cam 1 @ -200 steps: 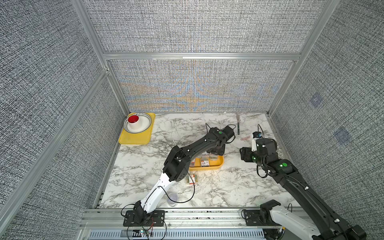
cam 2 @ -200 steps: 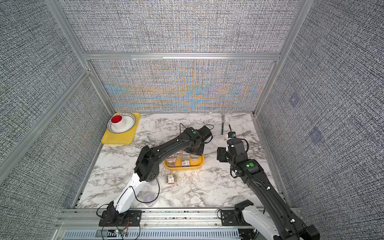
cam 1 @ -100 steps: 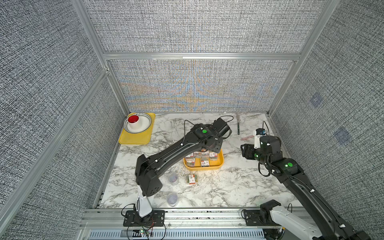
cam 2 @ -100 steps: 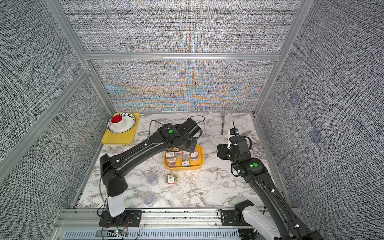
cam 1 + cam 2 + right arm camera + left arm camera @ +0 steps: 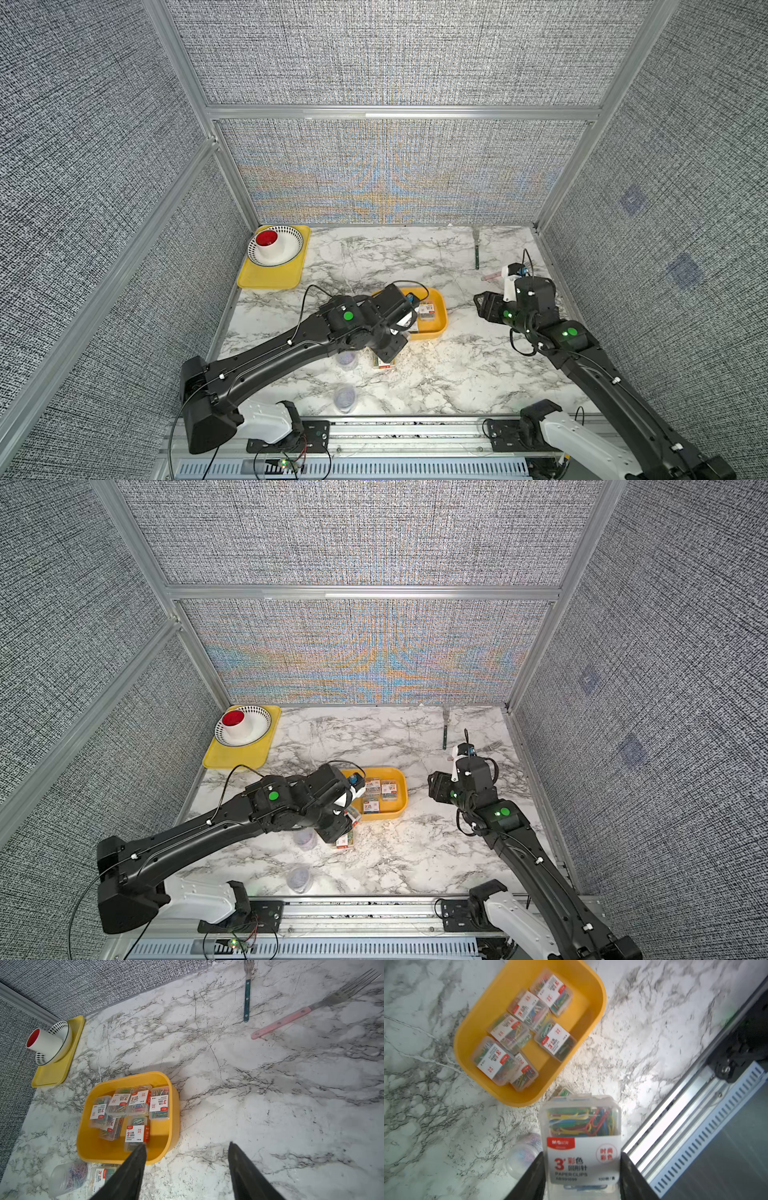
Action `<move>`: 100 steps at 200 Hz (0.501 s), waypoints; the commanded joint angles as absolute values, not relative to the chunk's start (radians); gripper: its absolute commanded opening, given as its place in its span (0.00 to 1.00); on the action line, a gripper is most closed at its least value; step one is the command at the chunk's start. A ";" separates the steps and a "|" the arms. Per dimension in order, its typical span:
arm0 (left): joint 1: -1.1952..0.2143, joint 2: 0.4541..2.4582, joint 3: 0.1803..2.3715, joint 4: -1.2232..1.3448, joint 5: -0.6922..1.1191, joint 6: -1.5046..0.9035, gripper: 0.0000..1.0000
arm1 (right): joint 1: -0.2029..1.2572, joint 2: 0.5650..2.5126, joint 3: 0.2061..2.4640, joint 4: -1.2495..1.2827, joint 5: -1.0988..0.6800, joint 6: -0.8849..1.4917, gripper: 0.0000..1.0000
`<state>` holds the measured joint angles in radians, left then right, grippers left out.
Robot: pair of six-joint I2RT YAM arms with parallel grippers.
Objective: Take the paper clips out of the storage box
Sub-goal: Place the boxed paper clips at the center of the board.
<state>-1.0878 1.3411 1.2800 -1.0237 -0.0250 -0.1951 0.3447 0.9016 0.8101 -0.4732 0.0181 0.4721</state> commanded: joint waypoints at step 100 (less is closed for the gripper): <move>-1.254 1.563 1.146 -1.087 -0.090 0.033 0.44 | 0.350 0.909 0.791 -0.440 0.007 0.473 0.65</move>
